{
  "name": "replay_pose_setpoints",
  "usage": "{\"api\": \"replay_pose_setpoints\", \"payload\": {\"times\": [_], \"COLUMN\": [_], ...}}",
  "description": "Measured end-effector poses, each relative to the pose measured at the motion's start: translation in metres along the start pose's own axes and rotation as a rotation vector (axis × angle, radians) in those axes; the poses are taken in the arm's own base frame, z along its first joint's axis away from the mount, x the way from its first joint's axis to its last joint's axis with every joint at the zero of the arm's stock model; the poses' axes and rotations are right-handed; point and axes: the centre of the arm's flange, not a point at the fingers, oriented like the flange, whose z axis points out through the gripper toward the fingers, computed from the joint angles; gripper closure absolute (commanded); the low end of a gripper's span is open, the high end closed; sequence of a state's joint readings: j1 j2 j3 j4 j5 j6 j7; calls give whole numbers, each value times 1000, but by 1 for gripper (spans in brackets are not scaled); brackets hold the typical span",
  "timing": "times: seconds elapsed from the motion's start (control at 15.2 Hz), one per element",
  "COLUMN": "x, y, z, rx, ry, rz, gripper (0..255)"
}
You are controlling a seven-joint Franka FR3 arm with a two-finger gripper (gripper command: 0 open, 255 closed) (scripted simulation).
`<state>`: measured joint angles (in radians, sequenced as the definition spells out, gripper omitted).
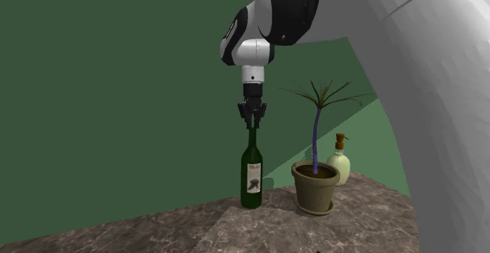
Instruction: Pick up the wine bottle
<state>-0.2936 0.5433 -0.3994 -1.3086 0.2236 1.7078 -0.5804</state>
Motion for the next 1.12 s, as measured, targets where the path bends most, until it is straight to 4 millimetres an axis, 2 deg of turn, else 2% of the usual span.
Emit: {"api": "replay_pose_setpoints", "payload": {"times": [0.13,0.53,1.12], "x": [-1,0,-2], "y": [0,1,0], "z": [-3,4,-4], "rx": [25,-18,8], "ry": [-34,7,-72], "rz": [-1,13,26], "gripper": [255,255,255]}}
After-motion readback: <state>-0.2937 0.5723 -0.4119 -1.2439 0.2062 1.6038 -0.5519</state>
